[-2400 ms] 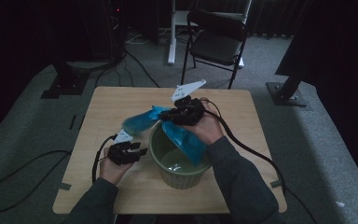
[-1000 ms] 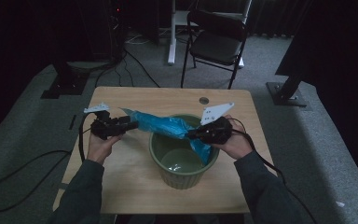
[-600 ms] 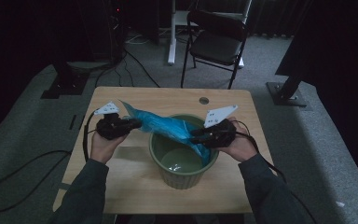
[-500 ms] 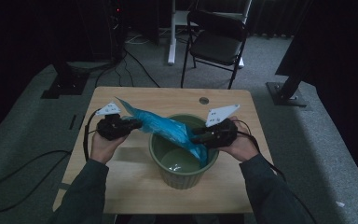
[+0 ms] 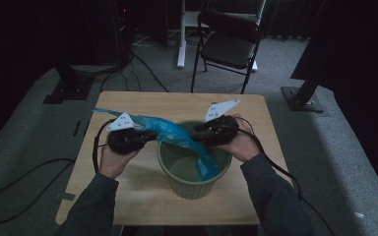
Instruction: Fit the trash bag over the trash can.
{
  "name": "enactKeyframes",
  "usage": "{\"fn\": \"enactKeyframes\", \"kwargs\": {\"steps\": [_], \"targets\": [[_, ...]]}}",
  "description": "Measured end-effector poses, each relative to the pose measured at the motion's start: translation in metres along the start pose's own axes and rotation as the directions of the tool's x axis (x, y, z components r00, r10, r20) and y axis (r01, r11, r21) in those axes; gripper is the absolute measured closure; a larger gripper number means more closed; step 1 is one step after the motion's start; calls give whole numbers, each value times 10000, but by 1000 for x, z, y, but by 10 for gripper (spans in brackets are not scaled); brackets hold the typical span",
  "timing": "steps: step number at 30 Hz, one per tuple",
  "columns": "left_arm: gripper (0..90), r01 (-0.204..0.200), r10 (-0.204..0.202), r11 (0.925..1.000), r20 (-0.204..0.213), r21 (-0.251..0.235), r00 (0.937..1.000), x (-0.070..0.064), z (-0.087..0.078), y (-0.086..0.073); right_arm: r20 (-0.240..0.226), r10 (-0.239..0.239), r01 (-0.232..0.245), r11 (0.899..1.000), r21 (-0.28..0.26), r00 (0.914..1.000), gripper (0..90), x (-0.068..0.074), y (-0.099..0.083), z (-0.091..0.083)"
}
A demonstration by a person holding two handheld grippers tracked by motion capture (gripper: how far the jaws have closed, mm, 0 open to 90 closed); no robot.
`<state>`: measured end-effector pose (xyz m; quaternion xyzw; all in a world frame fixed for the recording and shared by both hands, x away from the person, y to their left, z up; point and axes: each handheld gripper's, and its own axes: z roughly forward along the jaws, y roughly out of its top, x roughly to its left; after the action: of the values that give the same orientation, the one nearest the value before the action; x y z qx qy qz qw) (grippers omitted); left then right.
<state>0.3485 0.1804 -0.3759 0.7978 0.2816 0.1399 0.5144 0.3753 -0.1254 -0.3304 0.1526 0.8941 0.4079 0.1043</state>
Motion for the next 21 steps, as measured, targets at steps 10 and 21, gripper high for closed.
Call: {"fn": "enactKeyframes", "kwargs": {"steps": [10, 21], "targets": [[818, -238, 244, 9995, 329, -198, 9992, -10, 1, 4, -75, -254, 257, 9992, 323, 9996, 645, 2, 20, 26], [776, -204, 216, 9993, 392, -303, 9990, -10, -7, 1, 247, -867, 844, 9930, 826, 9959, 900, 11, 25, 37]]}}
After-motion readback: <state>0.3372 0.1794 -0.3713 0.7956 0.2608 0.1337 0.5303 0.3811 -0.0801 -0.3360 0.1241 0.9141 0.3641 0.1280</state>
